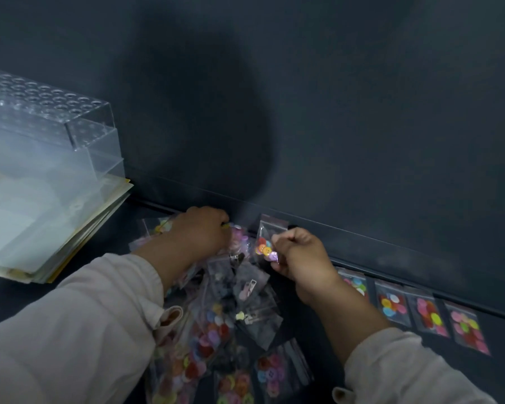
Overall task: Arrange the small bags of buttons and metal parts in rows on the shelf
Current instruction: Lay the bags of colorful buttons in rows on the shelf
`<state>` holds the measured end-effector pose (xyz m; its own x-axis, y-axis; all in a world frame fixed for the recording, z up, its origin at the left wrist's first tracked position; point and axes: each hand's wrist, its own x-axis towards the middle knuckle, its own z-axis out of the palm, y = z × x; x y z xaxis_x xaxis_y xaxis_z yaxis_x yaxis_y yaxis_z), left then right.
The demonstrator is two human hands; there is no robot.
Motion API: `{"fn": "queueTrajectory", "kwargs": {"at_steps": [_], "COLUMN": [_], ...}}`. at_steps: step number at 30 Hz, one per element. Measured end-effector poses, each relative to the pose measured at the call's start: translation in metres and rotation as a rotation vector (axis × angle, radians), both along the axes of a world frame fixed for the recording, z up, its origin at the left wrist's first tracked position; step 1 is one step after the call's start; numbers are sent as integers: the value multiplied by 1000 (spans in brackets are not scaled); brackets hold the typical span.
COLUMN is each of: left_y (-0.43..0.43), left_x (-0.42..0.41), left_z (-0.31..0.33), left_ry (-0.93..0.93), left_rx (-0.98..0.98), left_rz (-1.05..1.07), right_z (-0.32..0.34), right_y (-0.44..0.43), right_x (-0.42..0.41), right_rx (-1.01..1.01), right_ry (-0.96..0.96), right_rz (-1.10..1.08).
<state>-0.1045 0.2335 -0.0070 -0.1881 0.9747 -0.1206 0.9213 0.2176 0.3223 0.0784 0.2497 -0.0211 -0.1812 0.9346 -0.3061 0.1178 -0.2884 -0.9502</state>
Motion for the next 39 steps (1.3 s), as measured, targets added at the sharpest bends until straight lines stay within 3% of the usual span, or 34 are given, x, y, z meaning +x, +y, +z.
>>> {"fn": "queueTrajectory", "kwargs": {"at_steps": [4,8,10,13,16,20,24,28,33,39], "left_y": [4,1,-2,-11,-23,-34,-41,-45,-53,-61], "left_x": [4,9,11,22,46,83,120,158,205,252], "left_z": [-2,0,0,5,14,22,35,50,51,38], "left_ry": [92,108,-55,-443,-646,-822,-792,-836,-1245,-1257], "left_rx": [5,143,261,323,372,273,87,-21,-131,-255], "left_rz": [-35,-22,26,14,0,-20,-115,-192,75,127], "right_z": [3,6,9,18,30,40,46,47,45,39], "right_y": [-6,-11,-13,-17,-24,-36,-44,-53,-66,-79], "right_x": [10,16,21,33,49,77,108,142,182,226], "right_rx": [-95,-102,-124,-172,-183,-122,-1,-25,-35,-37], "right_ry": [79,91,119,223,355,397,302,249,288,286], "right_rz": [-20,-46,-73,-91,-74,-44,-3,30,-76,-180]}}
